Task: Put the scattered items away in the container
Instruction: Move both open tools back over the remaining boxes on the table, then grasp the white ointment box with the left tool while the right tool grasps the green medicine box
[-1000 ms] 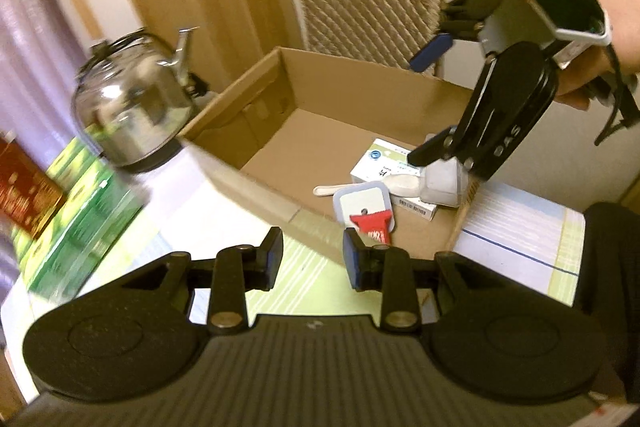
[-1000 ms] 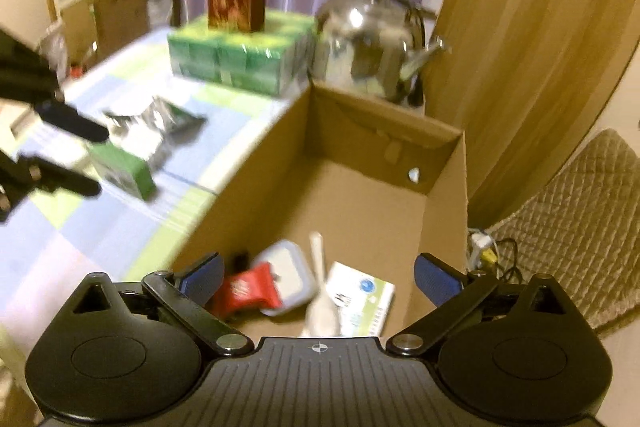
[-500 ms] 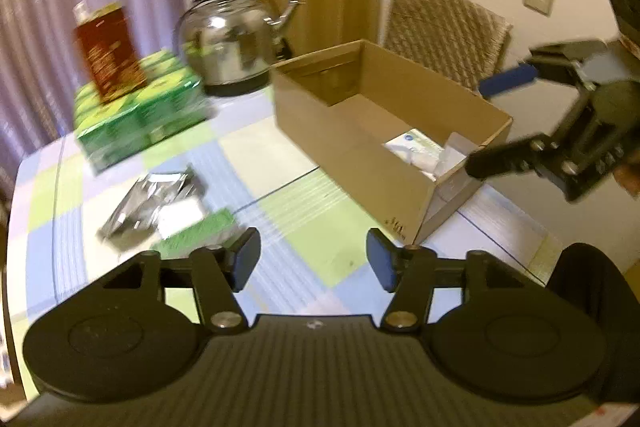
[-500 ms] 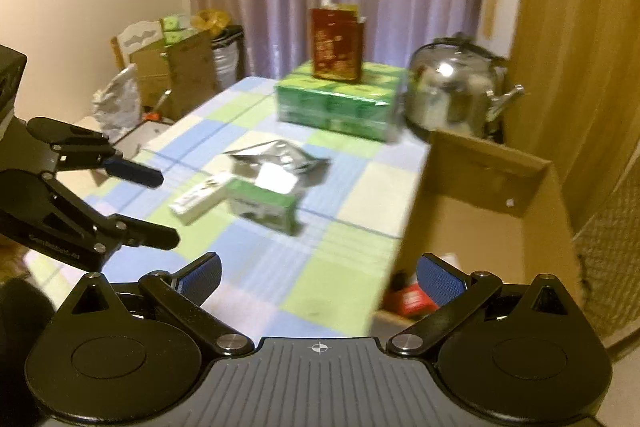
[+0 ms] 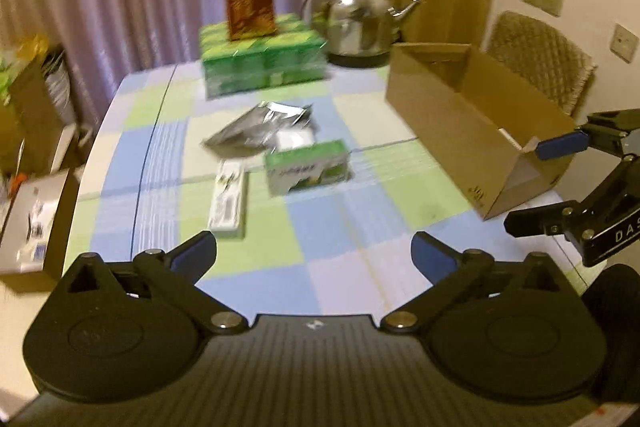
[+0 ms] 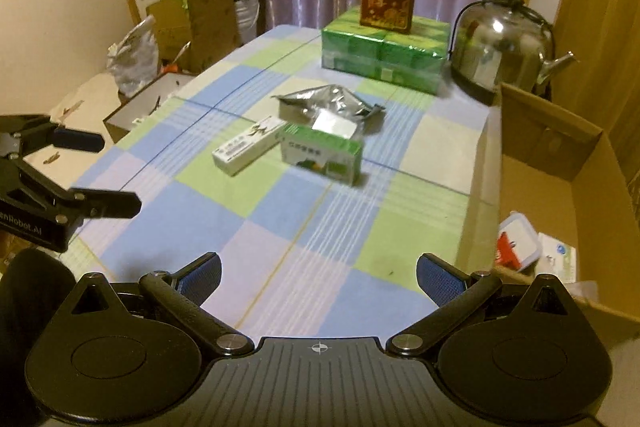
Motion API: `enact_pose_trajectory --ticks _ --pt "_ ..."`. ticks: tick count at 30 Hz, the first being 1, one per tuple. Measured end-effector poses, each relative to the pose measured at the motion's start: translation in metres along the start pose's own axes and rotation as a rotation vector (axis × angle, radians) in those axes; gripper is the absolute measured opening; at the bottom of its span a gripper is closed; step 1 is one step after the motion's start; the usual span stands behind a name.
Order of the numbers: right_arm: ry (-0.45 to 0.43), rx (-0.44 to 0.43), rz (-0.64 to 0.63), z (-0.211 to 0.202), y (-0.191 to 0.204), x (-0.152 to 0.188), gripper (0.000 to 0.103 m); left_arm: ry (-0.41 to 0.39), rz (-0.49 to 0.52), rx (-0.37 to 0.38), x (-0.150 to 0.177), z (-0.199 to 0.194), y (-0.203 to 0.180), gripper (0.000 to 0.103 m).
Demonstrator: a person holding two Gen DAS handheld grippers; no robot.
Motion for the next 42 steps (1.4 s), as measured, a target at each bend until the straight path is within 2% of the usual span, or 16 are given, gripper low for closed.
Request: enact_pose_trajectory --ticks 8,25,33,42 --pt "0.030 -0.017 -0.012 0.012 0.014 0.003 0.101 0.022 -0.075 -0.054 0.032 -0.007 0.030 0.102" --pt "0.089 -0.019 -0.029 0.038 0.023 0.003 0.101 0.039 -0.120 -0.049 0.042 0.002 0.047 0.102" --pt "0.103 -0.029 -0.027 0.060 0.015 -0.003 0.101 0.057 -0.120 -0.057 0.037 0.023 0.057 0.102" --pt "0.111 -0.024 -0.079 0.102 -0.004 -0.023 0.101 0.076 -0.093 -0.073 0.017 0.073 0.075 0.099"
Point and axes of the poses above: each gripper's, at about its wrist camera, not at the fingertips, and z roughly the way its jaws point, y to its left, x to its underside, the point moved 6 cm from there along z, roughly the way its jaws point, and after that the axes turned 2 degrees about -z, right-handed, at the moved point
